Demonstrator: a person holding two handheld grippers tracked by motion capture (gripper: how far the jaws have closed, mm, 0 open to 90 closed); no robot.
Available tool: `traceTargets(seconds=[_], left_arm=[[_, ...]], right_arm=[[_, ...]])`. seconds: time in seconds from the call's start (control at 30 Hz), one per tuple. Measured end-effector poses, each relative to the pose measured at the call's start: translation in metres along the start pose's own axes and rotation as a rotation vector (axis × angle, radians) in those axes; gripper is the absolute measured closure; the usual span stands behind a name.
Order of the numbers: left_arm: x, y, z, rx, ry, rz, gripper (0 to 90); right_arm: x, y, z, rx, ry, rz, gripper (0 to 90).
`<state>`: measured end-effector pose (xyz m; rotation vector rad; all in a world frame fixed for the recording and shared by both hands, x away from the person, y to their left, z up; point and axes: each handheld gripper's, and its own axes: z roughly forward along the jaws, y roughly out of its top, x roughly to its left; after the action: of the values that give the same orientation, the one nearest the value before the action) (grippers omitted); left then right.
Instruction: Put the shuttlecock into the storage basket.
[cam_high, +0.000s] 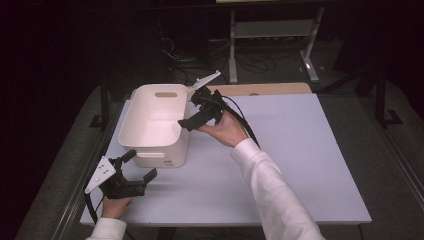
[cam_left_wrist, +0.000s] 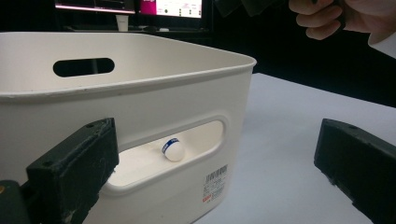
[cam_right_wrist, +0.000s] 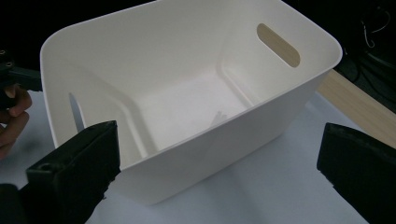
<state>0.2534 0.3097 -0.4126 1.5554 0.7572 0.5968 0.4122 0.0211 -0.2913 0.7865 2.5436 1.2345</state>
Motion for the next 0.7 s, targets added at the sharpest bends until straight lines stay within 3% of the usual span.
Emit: traceTargets(seconds=[0.27, 0.47, 0.7], left_arm=[[-0.001, 0.000, 0.001, -0.013, 0.001, -0.015, 0.0], [0.000, 0.001, 0.000, -0.001, 0.003, 0.002, 0.0], [0.000, 0.000, 0.000, 0.004, 0.004, 0.006, 0.0]], right_arm=[[-0.005, -0.007, -0.007, -0.007, 0.015, -0.004, 0.0], [-0.009, -0.015, -0.011, -0.012, 0.018, 0.005, 0.0], [-0.015, -0.022, -0.017, -0.022, 0.014, 0.055, 0.0]])
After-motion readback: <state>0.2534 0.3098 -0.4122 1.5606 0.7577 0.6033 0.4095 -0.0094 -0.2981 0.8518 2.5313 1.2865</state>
